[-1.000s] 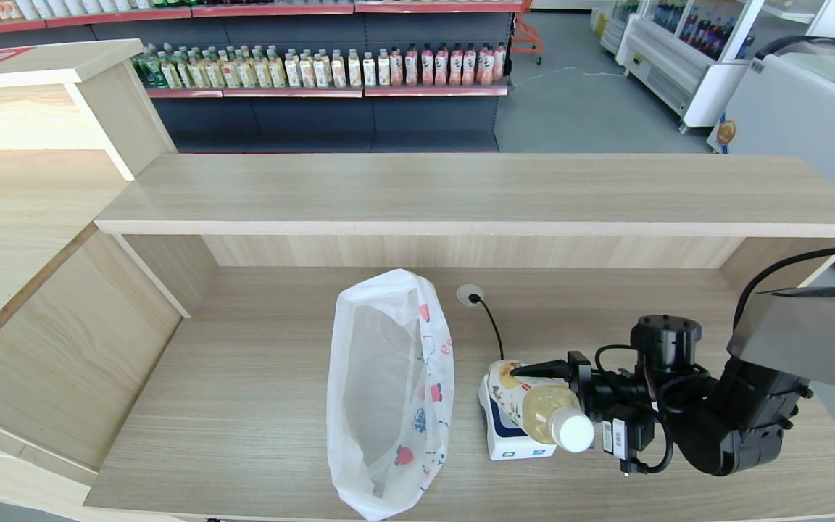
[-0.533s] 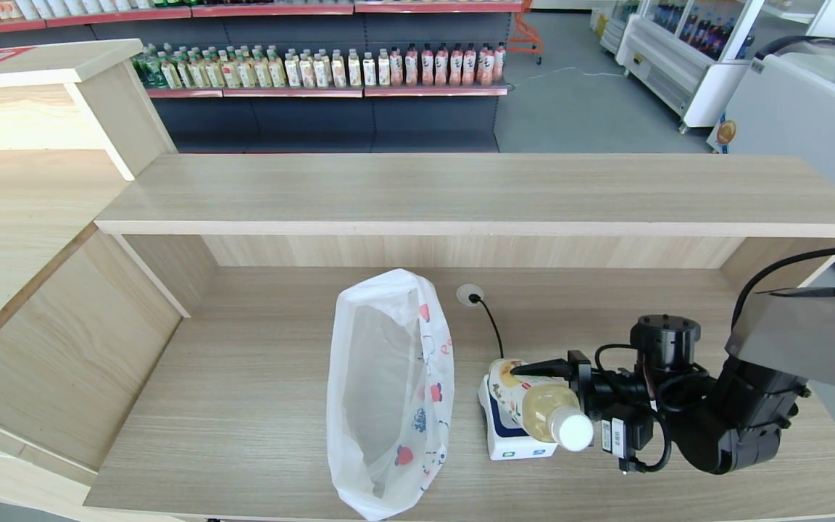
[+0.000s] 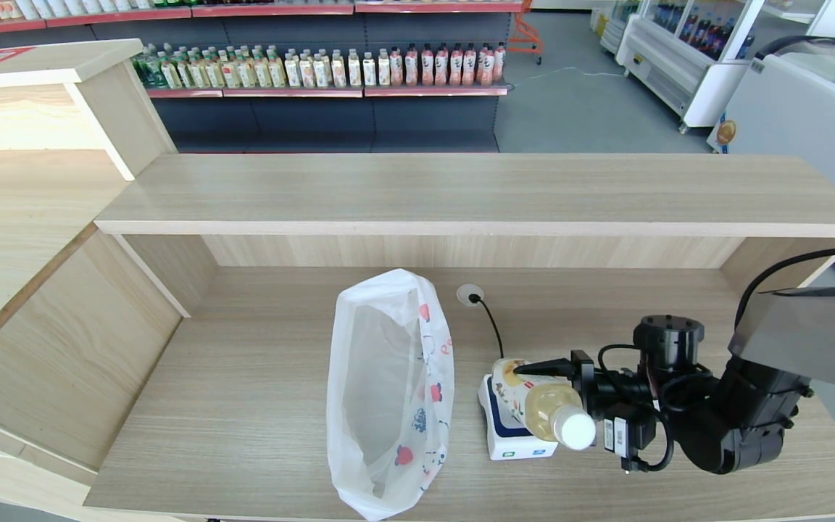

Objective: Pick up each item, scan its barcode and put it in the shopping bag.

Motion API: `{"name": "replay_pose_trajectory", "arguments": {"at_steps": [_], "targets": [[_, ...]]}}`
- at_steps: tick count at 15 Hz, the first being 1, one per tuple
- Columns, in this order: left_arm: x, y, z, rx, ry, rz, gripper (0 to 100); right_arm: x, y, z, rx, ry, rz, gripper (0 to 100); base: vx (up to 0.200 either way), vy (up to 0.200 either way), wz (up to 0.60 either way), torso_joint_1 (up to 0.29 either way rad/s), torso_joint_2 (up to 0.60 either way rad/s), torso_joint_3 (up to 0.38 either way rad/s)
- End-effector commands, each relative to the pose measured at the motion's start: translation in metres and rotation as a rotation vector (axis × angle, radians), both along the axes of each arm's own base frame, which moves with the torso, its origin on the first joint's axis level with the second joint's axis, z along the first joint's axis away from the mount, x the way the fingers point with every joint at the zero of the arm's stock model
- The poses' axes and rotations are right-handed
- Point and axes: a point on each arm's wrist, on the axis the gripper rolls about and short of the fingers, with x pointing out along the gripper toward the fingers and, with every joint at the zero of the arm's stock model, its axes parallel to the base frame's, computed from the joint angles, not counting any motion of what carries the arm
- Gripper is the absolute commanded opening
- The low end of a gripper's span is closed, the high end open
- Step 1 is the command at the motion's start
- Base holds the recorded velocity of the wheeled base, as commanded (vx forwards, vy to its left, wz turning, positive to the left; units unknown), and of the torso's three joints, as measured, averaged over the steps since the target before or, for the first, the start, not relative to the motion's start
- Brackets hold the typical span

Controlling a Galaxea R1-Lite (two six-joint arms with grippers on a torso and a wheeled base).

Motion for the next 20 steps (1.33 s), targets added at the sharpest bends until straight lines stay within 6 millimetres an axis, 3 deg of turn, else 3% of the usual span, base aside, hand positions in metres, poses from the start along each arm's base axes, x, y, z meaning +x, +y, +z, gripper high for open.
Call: {"name": "replay_pose_trajectory", "arguments": {"at_steps": [1, 4, 6, 8, 9, 10, 11, 12, 15, 17, 20], "targets": [[0.0, 0.0, 0.0, 0.0, 0.0, 0.0, 100, 0.0, -0.004, 0.003, -0.001, -0.013, -0.012, 0, 0.0, 0.0, 0.0, 0.0, 0.0, 0.0], [0.0, 0.0, 0.0, 0.0, 0.0, 0.0, 100, -0.001, -0.015, 0.01, -0.002, -0.035, -0.043, 0, 0.0, 0.0, 0.0, 0.0, 0.0, 0.0], [0.0, 0.0, 0.0, 0.0, 0.0, 0.0, 100, -0.008, -0.018, 0.027, 0.01, -0.033, -0.051, 0, 0.0, 0.0, 0.0, 0.0, 0.0, 0.0], [0.0, 0.0, 0.0, 0.0, 0.0, 0.0, 100, -0.027, -0.02, 0.067, 0.057, 0.054, -0.067, 0, 0.0, 0.0, 0.0, 0.0, 0.0, 0.0], [0.0, 0.0, 0.0, 0.0, 0.0, 0.0, 100, -0.038, -0.023, 0.099, 0.101, 0.105, -0.084, 0, 0.0, 0.0, 0.0, 0.0, 0.0, 0.0], [0.0, 0.0, 0.0, 0.0, 0.0, 0.0, 100, -0.044, -0.025, 0.116, 0.128, 0.145, -0.106, 0, 0.0, 0.0, 0.0, 0.0, 0.0, 0.0], [0.0, 0.0, 0.0, 0.0, 0.0, 0.0, 100, -0.062, -0.04, 0.146, 0.216, 0.262, -0.257, 0, 0.0, 0.0, 0.0, 0.0, 0.0, 0.0], [0.0, 0.0, 0.0, 0.0, 0.0, 0.0, 100, -0.078, -0.046, 0.154, 0.301, 0.388, -0.385, 0, 0.0, 0.0, 0.0, 0.0, 0.0, 0.0], [0.0, 0.0, 0.0, 0.0, 0.0, 0.0, 100, -0.119, -0.05, 0.147, 0.629, 0.768, -0.755, 0, 0.0, 0.0, 0.0, 0.0, 0.0, 0.0], [0.0, 0.0, 0.0, 0.0, 0.0, 0.0, 100, -0.139, -0.044, 0.142, 0.749, 0.883, -0.81, 0, 0.0, 0.0, 0.0, 0.0, 0.0, 0.0], [0.0, 0.0, 0.0, -0.002, 0.0, 0.0, 100, -0.155, -0.044, 0.147, 0.768, 0.889, -0.78, 0, 0.0, 0.0, 0.0, 0.0, 0.0, 0.0]]}}
